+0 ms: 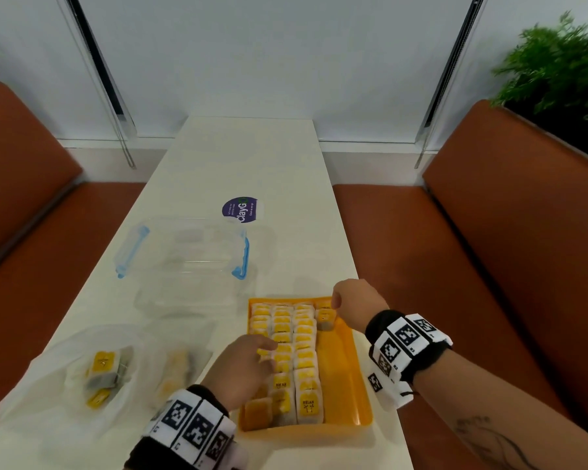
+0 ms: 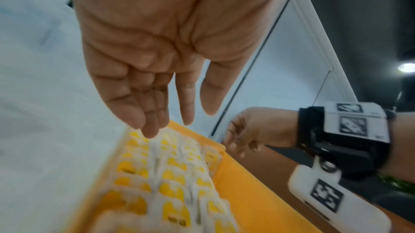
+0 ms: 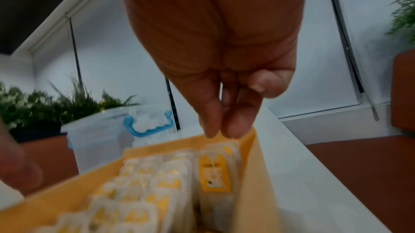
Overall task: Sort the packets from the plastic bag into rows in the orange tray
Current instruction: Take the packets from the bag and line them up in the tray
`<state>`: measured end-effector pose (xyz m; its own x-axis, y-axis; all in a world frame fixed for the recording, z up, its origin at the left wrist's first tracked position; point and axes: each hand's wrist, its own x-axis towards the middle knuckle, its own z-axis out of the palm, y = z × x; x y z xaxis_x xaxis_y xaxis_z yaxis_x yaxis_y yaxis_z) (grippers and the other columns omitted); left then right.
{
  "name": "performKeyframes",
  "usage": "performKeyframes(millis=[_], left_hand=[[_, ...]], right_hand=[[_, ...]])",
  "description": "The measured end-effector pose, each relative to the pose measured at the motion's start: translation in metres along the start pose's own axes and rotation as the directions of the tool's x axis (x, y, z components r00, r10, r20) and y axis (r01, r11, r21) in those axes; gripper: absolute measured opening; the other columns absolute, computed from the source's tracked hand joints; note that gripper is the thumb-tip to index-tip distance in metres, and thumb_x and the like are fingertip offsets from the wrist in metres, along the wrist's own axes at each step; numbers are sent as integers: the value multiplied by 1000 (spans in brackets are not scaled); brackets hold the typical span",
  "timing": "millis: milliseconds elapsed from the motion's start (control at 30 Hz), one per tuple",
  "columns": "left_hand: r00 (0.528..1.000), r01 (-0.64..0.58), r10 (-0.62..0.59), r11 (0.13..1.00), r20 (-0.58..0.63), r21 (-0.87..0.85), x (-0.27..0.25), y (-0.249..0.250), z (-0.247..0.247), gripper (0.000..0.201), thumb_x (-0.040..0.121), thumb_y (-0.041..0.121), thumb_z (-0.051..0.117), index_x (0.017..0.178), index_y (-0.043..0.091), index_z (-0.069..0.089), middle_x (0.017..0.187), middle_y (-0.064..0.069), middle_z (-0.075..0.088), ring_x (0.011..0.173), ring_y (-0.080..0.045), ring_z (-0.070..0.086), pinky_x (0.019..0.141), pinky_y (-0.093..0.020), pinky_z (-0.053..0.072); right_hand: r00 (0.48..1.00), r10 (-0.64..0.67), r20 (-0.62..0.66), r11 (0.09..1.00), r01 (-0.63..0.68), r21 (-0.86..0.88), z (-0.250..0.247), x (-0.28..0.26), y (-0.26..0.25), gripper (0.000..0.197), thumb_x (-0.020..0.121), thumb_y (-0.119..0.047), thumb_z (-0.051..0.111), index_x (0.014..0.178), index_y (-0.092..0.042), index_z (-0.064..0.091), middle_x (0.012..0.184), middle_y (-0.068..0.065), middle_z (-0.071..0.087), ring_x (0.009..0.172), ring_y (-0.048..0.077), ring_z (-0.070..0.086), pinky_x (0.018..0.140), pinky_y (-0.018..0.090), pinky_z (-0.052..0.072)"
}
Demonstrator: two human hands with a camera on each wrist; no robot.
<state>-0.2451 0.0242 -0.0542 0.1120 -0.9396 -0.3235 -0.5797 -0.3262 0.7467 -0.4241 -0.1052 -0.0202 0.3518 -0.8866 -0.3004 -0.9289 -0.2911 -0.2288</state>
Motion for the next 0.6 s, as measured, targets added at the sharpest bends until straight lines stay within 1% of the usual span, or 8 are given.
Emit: performKeyframes(millis=[133, 200, 300, 367, 400, 433, 500, 600], left_hand=[[952, -81, 38, 988, -302, -128, -21, -11, -46, 30, 84, 2, 60, 83, 33, 59, 94, 2, 65, 71, 0, 59, 72, -14, 43], [858, -119, 11, 977, -513, -178, -34, -19, -75, 29, 85, -1, 58, 84, 28, 60, 92, 5, 63, 72, 3, 58, 68, -7, 40], [675, -68, -104, 977, -731, -202, -52, -50, -118, 23, 85, 0, 58, 99, 18, 58, 108, -1, 59, 87, -15, 55, 81, -27, 42], [560, 65, -195, 979, -805, -192, -62, -79, -145, 29, 81, 4, 64, 107, 16, 58, 115, -10, 56, 96, -22, 52, 88, -39, 43], [534, 156, -240, 970, -811, -184, -67, -93, -157, 35, 79, 8, 67, 112, 15, 58, 118, -13, 55, 101, -26, 51, 92, -43, 41], [536, 244, -288, 953, -794, -181, -72, -104, -167, 42, 76, 14, 71, 116, 16, 56, 121, -14, 53, 108, -30, 49, 95, -44, 39], [603, 364, -363, 918, -711, -160, -78, -124, -178, 62, 70, 29, 78, 125, 17, 50, 128, -13, 50, 119, -33, 44, 99, -45, 36], [762, 300, -398, 916, -510, -267, -78, -143, -179, 86, 63, 31, 84, 134, 12, 40, 131, -13, 48, 120, -30, 47, 98, -40, 41]], right_hand=[[999, -22, 25, 991, 19, 136, -4, -16, -4, 21, 89, -4, 51, 100, -12, 67, 114, 6, 62, 104, 19, 58, 82, 23, 44], [998, -48, 26, 978, 42, 202, -6, -24, -10, 14, 85, -6, 56, 89, -16, 64, 106, 4, 61, 96, 17, 56, 76, 22, 41], [990, -138, 14, 937, 125, 325, -9, -37, -39, 22, 83, -6, 61, 73, -24, 56, 85, -3, 59, 85, 17, 59, 74, 26, 48], [979, -203, 9, 896, 182, 404, -11, -49, -75, 13, 83, -5, 62, 80, -18, 61, 75, -3, 58, 68, 10, 59, 60, 16, 48], [971, -240, 13, 872, 210, 441, -11, -55, -96, 12, 83, -4, 62, 84, -15, 63, 72, -3, 59, 61, 4, 57, 52, 10, 43], [959, -284, 14, 848, 245, 470, -9, -59, -118, 13, 82, -4, 63, 86, -15, 65, 71, -3, 59, 56, -1, 54, 48, 5, 39], [922, -387, -5, 817, 345, 463, -1, -66, -165, 14, 83, -6, 63, 91, -15, 69, 73, -6, 60, 56, -5, 52, 53, 4, 38], [828, -560, 23, 774, 513, 370, 25, -67, -232, 21, 88, -6, 56, 103, -8, 70, 98, 3, 69, 81, 5, 59, 69, 4, 38]])
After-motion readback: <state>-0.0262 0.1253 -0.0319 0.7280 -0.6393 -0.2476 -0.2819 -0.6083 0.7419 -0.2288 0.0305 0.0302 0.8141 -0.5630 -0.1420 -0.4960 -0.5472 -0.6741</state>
